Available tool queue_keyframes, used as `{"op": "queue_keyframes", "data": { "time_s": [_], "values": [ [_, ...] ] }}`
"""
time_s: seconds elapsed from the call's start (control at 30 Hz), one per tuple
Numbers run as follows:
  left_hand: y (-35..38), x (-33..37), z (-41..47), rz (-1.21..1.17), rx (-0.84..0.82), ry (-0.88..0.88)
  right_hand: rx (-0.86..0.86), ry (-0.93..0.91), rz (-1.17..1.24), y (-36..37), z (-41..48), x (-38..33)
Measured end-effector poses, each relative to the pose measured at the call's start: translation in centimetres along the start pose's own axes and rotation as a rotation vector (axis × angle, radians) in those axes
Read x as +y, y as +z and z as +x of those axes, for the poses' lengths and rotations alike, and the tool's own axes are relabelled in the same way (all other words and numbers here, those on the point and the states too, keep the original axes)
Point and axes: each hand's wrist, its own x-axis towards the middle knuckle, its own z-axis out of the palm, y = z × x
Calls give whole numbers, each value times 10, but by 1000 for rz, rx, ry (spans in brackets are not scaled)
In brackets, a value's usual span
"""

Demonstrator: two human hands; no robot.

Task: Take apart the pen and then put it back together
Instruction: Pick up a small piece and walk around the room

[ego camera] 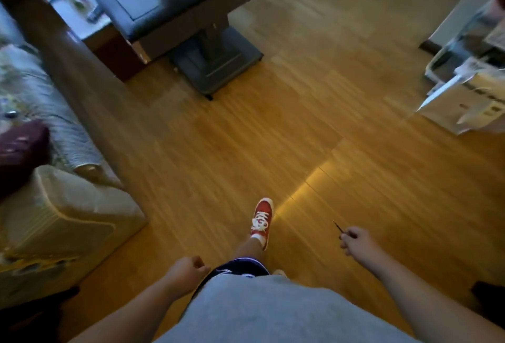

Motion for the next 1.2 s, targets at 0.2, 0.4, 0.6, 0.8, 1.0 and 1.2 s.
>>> {"op": "queue_keyframes", "data": {
  "time_s": [0.2, 0.4, 0.6, 0.8, 1.0, 1.2],
  "values": [
    [-97, 98, 67, 196, 11, 137, 75, 128, 123, -40, 22, -26],
    [-160, 268, 102, 462, -33, 349, 208, 342, 370, -70, 9, 14],
    [-137, 450, 108, 552, -73, 584, 237, 492, 589, -95, -22, 50],
    [-58, 605, 90, 640, -200, 701, 274, 563, 804, -151, -21, 91],
    [-21, 691, 73, 736, -209, 713, 326, 551, 846, -247, 21, 128],
    [-10, 761, 82, 834, -191, 642, 423, 502, 931, -358, 77, 146]
  ]
}}
